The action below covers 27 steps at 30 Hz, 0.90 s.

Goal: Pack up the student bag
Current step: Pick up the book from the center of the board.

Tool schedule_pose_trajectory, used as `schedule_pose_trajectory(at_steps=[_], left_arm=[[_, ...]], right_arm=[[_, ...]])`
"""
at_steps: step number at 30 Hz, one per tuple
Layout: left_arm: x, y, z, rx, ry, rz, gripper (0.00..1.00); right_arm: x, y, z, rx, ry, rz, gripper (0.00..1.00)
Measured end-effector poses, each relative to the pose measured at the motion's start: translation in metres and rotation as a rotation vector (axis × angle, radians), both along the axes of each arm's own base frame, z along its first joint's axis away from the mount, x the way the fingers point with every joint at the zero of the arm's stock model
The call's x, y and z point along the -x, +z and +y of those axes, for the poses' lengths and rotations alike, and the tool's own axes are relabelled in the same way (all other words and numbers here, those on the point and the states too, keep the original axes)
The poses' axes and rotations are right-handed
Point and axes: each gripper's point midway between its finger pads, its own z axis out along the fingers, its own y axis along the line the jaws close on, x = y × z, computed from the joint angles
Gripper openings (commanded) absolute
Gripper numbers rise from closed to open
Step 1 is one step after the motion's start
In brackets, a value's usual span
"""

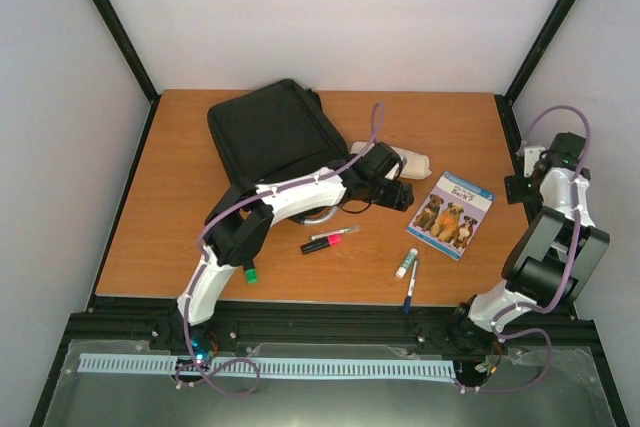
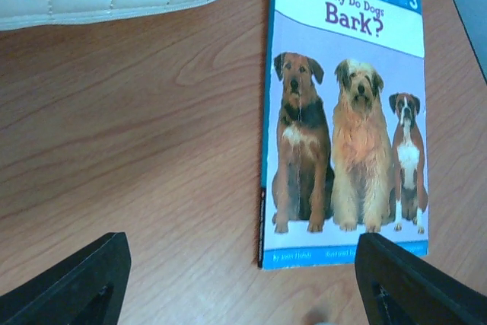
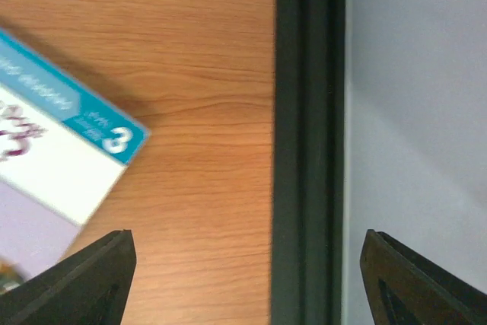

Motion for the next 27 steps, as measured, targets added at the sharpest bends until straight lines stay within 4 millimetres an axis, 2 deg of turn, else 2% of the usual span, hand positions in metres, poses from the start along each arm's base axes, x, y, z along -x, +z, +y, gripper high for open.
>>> schedule_pose_trajectory(at_steps=[2, 6, 10, 13, 17, 21, 27], left_arm=[[-0.003, -0.004, -0.006, 0.008, 0.008, 0.013, 0.83], [-0.008, -0.014, -0.016, 0.017, 0.020, 0.040, 0.84], [-0.011, -0.024, -0.027, 0.032, 0.029, 0.076, 0.84], [-0.011, -0.034, -0.032, 0.039, 0.035, 0.109, 0.84], [-0.009, -0.046, -0.038, 0.046, 0.036, 0.150, 0.84], [-0.008, -0.054, -0.044, 0.056, 0.035, 0.186, 0.83], [-0.012, -0.054, -0.059, 0.095, 0.030, 0.210, 0.77]], right_arm=[[0.006, 0.008, 0.006, -0.075, -0.013, -0.029, 0.80], [0.016, 0.006, 0.039, -0.217, 0.032, -0.028, 0.75], [0.032, -0.017, 0.065, -0.341, 0.053, 0.034, 0.70], [0.040, -0.034, 0.075, -0.402, 0.053, 0.083, 0.64], [0.049, -0.051, 0.084, -0.451, 0.054, 0.128, 0.55], [0.050, -0.059, 0.084, -0.458, 0.055, 0.142, 0.44], [0.049, -0.077, 0.077, -0.436, 0.042, 0.170, 0.39]])
